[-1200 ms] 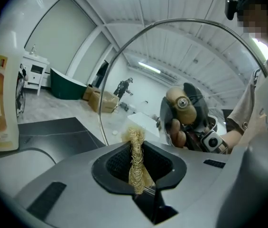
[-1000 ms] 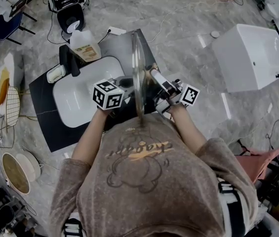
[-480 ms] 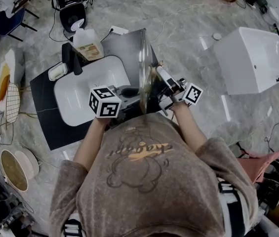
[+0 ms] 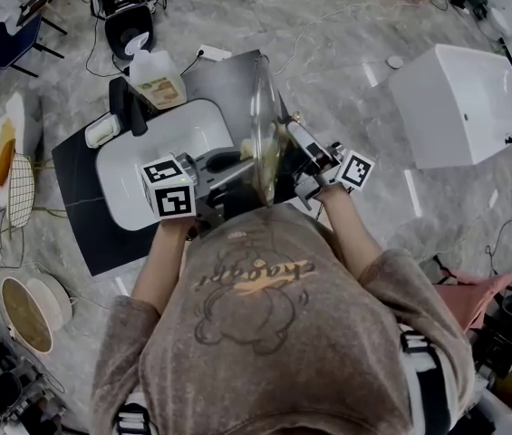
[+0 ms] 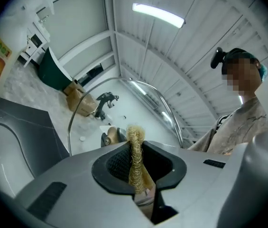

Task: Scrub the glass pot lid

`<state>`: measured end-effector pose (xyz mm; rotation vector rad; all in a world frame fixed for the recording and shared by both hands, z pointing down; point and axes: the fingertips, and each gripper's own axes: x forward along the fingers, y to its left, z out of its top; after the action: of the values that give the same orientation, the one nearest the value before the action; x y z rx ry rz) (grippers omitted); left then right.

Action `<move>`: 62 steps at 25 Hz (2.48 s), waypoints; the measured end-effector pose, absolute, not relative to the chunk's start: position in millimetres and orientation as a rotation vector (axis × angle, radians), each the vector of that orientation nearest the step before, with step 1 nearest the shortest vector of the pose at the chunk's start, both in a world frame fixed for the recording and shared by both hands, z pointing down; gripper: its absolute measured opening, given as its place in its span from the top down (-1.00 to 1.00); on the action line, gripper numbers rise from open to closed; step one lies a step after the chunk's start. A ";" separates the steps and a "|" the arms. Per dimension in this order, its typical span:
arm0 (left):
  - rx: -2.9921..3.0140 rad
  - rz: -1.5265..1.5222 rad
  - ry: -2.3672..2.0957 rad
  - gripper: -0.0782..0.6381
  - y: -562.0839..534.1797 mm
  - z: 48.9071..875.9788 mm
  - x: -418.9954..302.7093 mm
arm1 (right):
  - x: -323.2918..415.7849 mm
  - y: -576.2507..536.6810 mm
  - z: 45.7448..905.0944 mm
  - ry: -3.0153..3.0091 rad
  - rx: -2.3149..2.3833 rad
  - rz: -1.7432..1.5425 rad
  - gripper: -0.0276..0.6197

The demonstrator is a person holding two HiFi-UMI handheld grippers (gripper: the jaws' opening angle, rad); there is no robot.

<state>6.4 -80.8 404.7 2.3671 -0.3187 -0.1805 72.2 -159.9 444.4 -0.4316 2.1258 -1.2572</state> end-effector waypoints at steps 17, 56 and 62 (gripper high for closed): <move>2.308 -0.292 -0.686 0.60 -113.3 406.6 -60.1 | 122.1 -158.8 464.8 2.279 -0.746 -1.280 0.36; 2.243 -0.333 -1.037 0.60 -103.7 410.2 -122.1 | 5.9 -197.5 624.1 3.590 -1.076 -0.979 0.36; 2.236 -0.331 -1.039 0.60 -107.3 409.5 -120.2 | 6.6 -199.2 624.7 3.598 -1.097 -0.990 0.36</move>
<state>-120.2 -107.3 409.5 2.2358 -1.0391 -0.3309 6.6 -199.2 624.7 -1.0970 3.5983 -0.9898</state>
